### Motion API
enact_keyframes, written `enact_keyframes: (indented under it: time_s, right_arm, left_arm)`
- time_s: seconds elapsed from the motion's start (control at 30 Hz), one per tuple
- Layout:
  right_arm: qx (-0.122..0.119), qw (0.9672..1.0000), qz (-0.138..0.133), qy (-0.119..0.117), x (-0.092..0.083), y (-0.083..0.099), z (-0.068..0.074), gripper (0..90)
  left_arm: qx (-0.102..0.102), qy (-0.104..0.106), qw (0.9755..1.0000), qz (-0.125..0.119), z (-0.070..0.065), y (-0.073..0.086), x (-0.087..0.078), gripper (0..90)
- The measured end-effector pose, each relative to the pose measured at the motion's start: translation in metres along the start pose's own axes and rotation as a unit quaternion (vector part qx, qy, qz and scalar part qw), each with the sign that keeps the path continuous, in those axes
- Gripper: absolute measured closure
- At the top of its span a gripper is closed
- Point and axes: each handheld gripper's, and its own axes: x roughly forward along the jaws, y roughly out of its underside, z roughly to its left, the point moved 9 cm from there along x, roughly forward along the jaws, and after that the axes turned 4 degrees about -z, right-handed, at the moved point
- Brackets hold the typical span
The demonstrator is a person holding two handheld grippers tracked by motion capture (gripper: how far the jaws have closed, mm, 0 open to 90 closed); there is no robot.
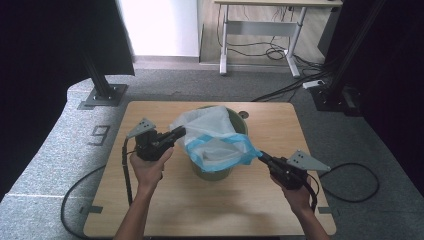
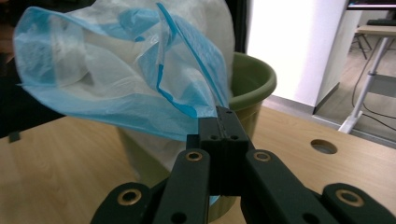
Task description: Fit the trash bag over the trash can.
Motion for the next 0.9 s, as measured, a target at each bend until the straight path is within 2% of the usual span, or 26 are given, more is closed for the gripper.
enact_keyframes:
  time_s: [0.2, 0.4, 0.6, 0.73, 0.83, 0.9]
  right_arm:
    - [-0.009, 0.9995, 0.028, -0.014, -0.001, 0.029, 0.016, 88.8]
    - [-0.002, 0.9985, 0.052, -0.013, 0.009, 0.053, 0.011, 88.8]
    - [0.007, 0.9979, 0.064, -0.012, 0.016, 0.064, 0.005, 88.8]
    - [0.01, 0.9972, 0.071, -0.018, 0.02, 0.071, 0.007, 88.8]
    - [0.003, 0.9971, 0.074, -0.018, 0.02, 0.074, 0.01, 88.5]
    - [0.002, 0.9984, 0.056, -0.007, 0.016, 0.067, 0.007, 80.3]
  left_arm:
    - [-0.002, -0.005, 1.0, 0.005, 0.007, 0.017, -0.015, 89.9]
    - [-0.014, -0.021, 0.9997, 0.007, 0.024, 0.025, -0.021, 89.9]
    - [-0.016, -0.037, 0.9991, 0.011, 0.035, 0.029, -0.02, 89.9]
    - [-0.021, -0.041, 0.9989, 0.01, 0.038, 0.033, -0.022, 89.9]
    - [-0.021, -0.041, 0.9989, 0.012, 0.038, 0.034, -0.022, 89.9]
    - [-0.02, -0.04, 0.9989, 0.012, 0.038, 0.034, -0.022, 89.9]
